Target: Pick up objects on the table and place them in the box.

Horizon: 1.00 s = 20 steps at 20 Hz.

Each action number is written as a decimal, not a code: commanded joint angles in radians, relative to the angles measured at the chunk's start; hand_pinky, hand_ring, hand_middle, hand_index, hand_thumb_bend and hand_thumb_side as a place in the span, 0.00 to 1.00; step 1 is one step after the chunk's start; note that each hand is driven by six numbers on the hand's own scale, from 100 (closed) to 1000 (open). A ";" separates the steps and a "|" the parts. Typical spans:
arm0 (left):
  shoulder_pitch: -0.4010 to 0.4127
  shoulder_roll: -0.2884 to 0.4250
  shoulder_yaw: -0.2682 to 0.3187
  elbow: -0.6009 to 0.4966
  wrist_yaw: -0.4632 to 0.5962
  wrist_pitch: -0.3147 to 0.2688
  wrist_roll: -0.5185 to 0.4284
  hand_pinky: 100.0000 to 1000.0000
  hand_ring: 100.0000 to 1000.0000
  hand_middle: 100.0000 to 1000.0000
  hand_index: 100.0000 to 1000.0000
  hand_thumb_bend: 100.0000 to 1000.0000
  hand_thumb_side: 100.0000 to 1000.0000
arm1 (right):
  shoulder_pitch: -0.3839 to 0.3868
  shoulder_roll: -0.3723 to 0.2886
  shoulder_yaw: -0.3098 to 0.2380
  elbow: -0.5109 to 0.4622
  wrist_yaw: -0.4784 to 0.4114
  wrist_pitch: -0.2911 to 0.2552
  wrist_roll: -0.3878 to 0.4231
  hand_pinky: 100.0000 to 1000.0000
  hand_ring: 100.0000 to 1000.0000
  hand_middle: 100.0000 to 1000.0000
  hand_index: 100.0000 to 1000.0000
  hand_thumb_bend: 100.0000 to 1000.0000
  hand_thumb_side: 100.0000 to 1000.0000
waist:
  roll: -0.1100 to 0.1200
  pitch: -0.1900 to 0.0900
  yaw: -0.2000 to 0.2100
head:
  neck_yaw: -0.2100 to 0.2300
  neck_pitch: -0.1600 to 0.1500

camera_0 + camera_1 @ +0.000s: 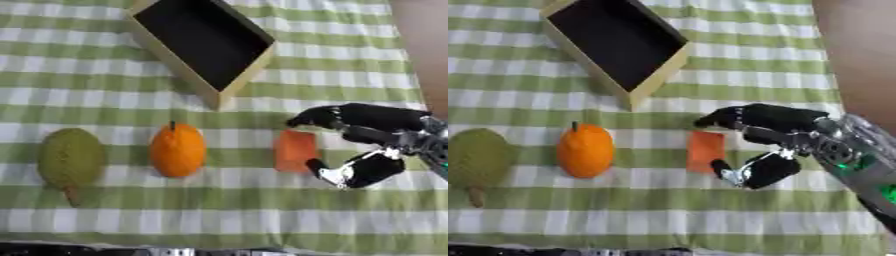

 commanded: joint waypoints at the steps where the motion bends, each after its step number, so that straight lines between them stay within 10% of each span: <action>1: -0.015 0.009 -0.002 -0.020 0.002 -0.002 -0.005 0.77 0.74 0.66 0.86 0.38 0.57 | -0.001 -0.014 -0.011 -0.009 0.013 0.015 0.005 1.00 1.00 0.90 1.00 0.00 0.47 | -0.001 -0.016 0.001 | -0.004 -0.004; 20: -0.018 0.009 -0.008 -0.020 0.007 -0.001 -0.018 0.77 0.74 0.66 0.86 0.38 0.57 | 0.004 0.016 0.002 -0.009 0.080 0.054 0.027 1.00 1.00 0.90 1.00 0.00 0.50 | 0.000 -0.009 0.006 | -0.006 -0.004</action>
